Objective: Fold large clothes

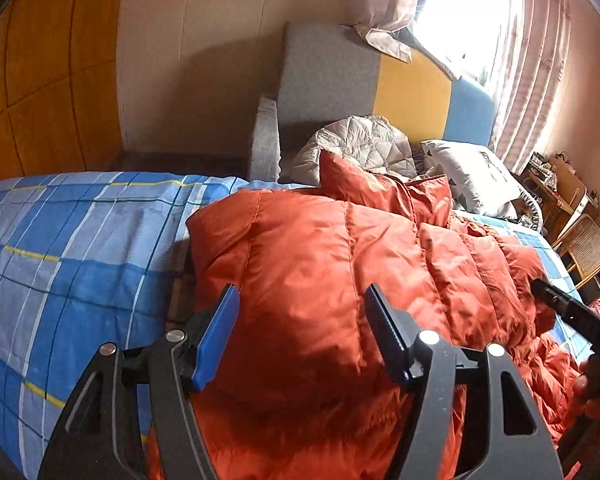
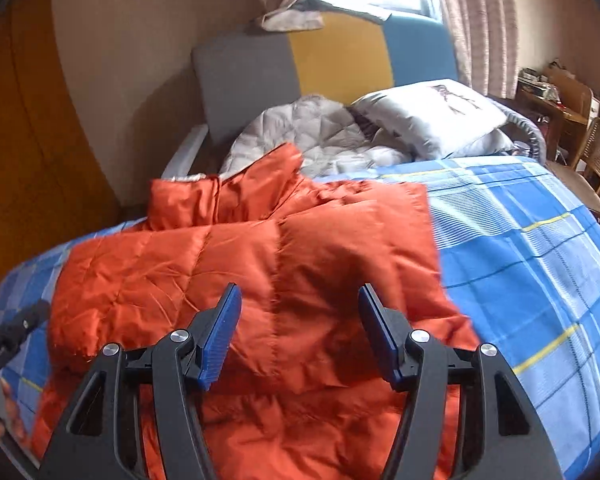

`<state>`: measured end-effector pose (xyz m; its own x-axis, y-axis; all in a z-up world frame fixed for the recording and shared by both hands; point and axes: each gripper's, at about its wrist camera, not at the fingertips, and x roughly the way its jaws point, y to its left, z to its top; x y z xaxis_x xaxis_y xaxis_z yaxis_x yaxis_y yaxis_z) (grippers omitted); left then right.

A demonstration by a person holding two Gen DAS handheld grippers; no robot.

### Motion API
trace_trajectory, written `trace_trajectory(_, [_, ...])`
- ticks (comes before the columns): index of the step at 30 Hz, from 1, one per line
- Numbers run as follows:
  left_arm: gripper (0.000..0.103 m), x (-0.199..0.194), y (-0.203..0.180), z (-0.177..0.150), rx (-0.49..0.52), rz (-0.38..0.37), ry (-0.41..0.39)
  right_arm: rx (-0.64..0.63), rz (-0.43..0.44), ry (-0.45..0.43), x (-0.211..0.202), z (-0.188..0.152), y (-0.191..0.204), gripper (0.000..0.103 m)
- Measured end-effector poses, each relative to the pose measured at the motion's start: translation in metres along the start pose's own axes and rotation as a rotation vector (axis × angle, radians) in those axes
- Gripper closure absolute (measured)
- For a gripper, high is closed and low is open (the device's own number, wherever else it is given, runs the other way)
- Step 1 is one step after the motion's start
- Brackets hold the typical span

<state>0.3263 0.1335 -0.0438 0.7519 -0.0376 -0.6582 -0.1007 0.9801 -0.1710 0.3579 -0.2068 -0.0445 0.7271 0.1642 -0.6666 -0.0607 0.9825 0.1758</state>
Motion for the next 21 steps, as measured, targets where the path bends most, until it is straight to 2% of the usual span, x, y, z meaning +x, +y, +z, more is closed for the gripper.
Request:
trace_trajectory(11, [0.037, 0.038, -0.010, 0.018, 0.031, 0.004, 0.016, -0.027, -0.066, 0.058, 0.048, 0.013, 0.004, 0.042])
trace_trajectory(21, [0.036, 0.068, -0.005, 0.000, 0.026, -0.002, 0.051, -0.079, -0.115, 0.095, 0.088, 0.009, -0.003, 0.040])
